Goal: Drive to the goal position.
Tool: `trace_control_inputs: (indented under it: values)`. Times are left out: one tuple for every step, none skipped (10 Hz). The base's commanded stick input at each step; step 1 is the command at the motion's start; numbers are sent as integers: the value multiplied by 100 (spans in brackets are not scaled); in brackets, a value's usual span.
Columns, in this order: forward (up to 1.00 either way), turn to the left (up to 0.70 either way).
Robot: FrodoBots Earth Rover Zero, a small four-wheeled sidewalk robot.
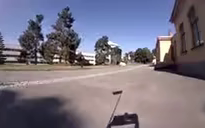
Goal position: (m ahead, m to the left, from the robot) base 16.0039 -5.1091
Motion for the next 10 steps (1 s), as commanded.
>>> trace_control_inputs:
  values:
    - [70, -14]
    - [70, -14]
    - [70, -14]
    - [70, -14]
    - [70, -14]
    - [70, -14]
    - [70, -14]
    - [70, -14]
    - [70, -14]
    - [70, -14]
